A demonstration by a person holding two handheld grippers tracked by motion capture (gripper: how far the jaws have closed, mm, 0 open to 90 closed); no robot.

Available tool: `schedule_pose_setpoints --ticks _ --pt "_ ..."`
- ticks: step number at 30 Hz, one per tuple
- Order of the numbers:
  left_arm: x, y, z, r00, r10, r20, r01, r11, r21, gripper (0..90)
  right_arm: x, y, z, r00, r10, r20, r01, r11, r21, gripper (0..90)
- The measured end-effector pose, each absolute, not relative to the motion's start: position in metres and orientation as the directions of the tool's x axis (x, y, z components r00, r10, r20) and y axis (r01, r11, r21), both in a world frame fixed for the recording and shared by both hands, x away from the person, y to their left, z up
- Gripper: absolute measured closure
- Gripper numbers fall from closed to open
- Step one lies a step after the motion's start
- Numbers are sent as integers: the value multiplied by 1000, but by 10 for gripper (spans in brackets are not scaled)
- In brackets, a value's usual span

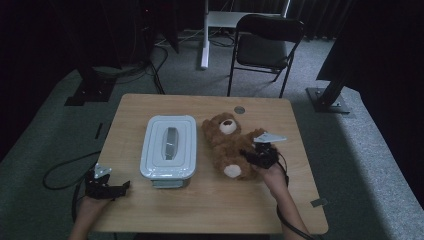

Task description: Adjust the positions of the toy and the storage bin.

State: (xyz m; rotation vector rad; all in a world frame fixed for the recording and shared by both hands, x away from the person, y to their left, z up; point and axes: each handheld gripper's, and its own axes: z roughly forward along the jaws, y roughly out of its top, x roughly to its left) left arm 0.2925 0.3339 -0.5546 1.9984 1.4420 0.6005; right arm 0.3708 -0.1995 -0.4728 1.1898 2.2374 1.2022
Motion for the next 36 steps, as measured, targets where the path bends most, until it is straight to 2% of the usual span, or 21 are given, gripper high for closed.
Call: schedule_pose_setpoints --ticks 5,11,17,23,26,28,30,34,36 --pt "293 334 -555 309 951 16 682 -233 693 11 384 -232 -454 -476 875 82 529 210 822 705" --pt "293 334 -555 309 951 16 682 -233 694 11 412 -255 -439 -263 964 33 533 116 838 704" --pt "293 334 -555 309 951 16 682 -233 694 11 452 -271 -440 -88 991 98 571 -31 821 703" --pt "293 334 -555 309 951 16 682 -233 694 11 485 -273 -447 -19 993 115 586 -82 806 690" --pt "293 334 -555 309 951 16 682 -233 693 11 499 -271 -462 4 994 112 628 -90 773 681" --pt "293 334 -555 309 951 16 682 -233 694 11 509 -270 -481 5 995 102 686 -78 723 653" --pt "293 334 -555 310 951 15 682 -233 694 11 506 -272 -488 17 991 130 664 -108 740 602" --pt "294 335 -554 319 948 17 680 -241 692 11 503 -276 -485 11 987 160 658 -128 742 402" --pt "294 335 -554 321 947 16 679 -242 693 11 503 -278 -483 15 984 176 665 -141 733 334"
